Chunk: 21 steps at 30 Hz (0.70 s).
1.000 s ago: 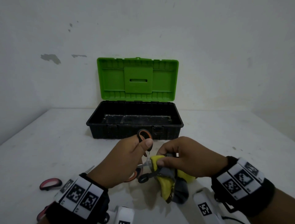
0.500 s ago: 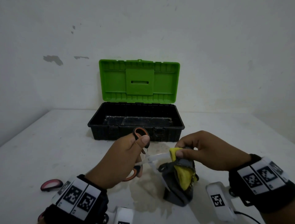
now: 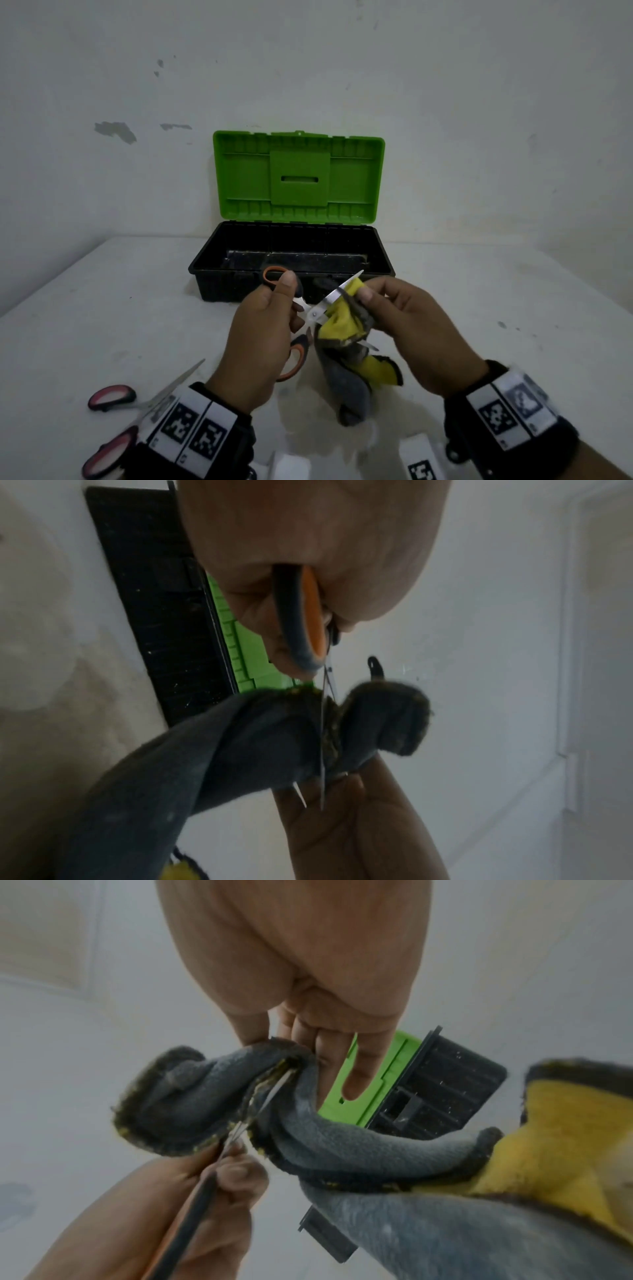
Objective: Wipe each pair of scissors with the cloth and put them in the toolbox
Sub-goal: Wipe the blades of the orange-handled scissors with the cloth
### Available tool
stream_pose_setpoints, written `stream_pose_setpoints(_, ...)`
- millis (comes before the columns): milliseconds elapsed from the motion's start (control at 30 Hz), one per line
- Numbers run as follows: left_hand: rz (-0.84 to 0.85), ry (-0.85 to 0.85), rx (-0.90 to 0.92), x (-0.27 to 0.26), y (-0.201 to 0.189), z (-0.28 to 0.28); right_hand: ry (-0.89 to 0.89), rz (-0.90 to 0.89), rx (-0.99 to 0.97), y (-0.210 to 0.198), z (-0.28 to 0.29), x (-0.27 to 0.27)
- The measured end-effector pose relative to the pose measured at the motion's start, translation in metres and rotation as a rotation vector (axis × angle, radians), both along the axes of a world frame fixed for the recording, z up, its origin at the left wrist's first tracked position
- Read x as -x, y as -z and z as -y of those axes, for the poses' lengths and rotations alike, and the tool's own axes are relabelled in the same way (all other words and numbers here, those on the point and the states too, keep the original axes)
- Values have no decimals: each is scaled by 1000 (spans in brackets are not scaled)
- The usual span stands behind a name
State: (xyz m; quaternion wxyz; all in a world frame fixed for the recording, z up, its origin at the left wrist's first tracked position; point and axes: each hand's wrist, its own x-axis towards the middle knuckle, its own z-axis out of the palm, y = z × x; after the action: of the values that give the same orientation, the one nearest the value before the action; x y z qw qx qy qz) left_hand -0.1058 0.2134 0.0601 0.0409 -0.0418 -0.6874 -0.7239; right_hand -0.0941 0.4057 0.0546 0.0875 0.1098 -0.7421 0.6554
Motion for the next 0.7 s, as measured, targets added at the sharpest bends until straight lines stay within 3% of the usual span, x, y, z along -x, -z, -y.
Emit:
stream_pose_setpoints(433,-31,-78,32,-7,5,-10,159,-60,-234,11,31,-8)
stream_pose_setpoints(700,-24,-86,-6,-11,12,-13,120,-72,-316,5,16,-8)
